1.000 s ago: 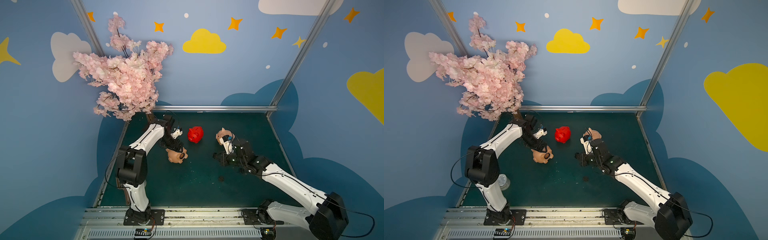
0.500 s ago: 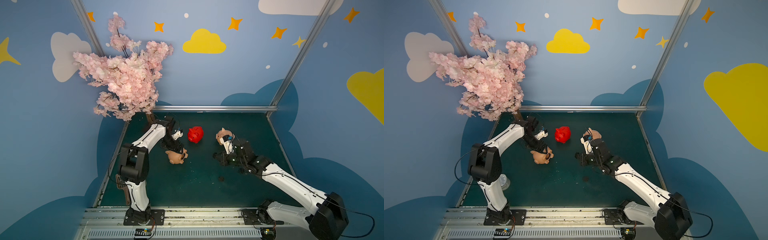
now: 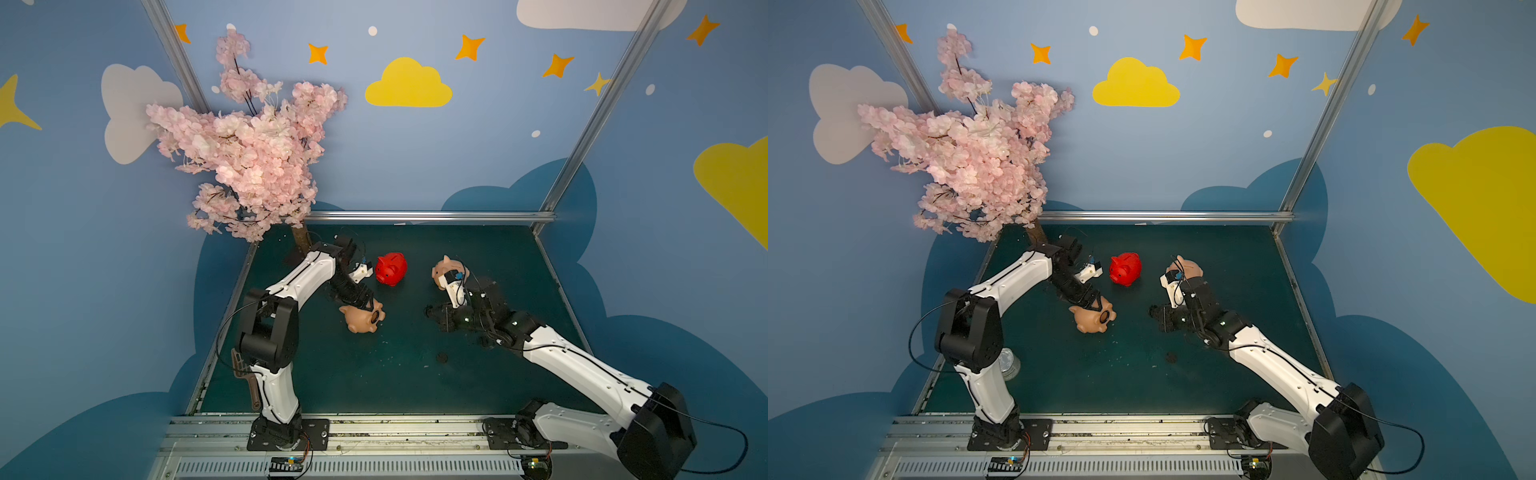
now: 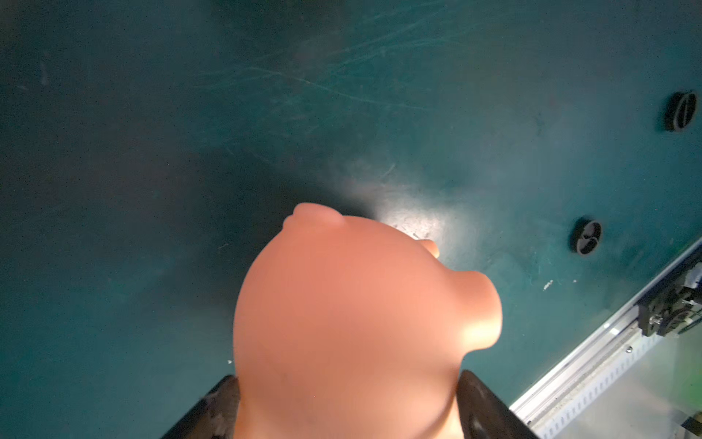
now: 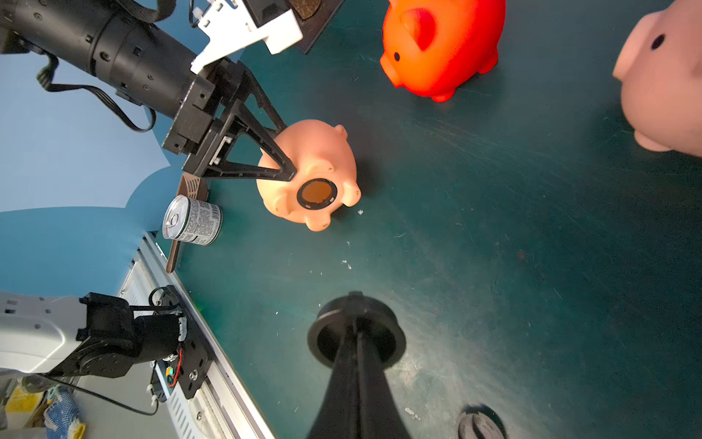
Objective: Close piggy banks
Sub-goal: Adjust the piggy bank at the center of the board.
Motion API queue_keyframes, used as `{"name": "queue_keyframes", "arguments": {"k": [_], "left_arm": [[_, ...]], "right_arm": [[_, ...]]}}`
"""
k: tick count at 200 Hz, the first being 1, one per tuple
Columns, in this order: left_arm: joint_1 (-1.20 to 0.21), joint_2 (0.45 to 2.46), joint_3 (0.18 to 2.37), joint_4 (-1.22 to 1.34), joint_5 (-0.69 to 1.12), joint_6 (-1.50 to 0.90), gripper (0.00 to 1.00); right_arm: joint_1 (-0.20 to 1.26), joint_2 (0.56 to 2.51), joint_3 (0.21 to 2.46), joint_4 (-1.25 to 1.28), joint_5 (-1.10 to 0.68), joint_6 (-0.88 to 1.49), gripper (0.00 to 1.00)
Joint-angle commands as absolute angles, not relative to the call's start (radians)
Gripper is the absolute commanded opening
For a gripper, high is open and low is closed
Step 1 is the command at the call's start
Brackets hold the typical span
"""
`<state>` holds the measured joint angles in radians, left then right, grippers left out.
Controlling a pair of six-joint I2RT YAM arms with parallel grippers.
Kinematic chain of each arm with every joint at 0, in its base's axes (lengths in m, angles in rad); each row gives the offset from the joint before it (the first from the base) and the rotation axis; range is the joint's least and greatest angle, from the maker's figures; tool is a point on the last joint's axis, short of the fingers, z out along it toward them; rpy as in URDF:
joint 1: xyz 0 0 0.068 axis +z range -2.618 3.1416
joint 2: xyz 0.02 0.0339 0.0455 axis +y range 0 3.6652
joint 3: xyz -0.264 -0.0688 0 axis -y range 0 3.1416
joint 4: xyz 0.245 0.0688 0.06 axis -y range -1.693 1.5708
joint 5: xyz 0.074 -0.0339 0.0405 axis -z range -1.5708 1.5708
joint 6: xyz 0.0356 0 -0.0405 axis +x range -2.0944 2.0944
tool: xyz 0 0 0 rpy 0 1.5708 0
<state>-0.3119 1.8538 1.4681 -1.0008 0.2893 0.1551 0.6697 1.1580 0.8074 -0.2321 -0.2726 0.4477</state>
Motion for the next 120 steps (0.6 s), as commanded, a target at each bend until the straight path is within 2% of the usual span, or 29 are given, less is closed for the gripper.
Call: {"name": "queue_keyframes", "arguments": {"k": [1, 26, 65, 120], "left_arm": [[-0.332, 1.836, 1.430, -1.018, 0.345, 0.113, 0.86], [-0.361, 1.810, 1.406, -1.013, 0.335, 0.069, 0.87], [-0.385, 1.748, 1.374, -0.988, 0.311, 0.011, 0.95], [-0.408, 1.728, 1.339, -0.952, 0.248, -0.023, 0.99]], "right_arm": [[0.664, 1.177, 0.798, -0.215, -0.297, 0.460, 0.00], [0.664, 1.189, 0.801, -0.216, -0.310, 0.460, 0.00], [0.664, 1.188, 0.786, -0.187, -0.339, 0.460, 0.00], [0.664, 1.181, 0.767, -0.166, -0.342, 0.465, 0.00]]}}
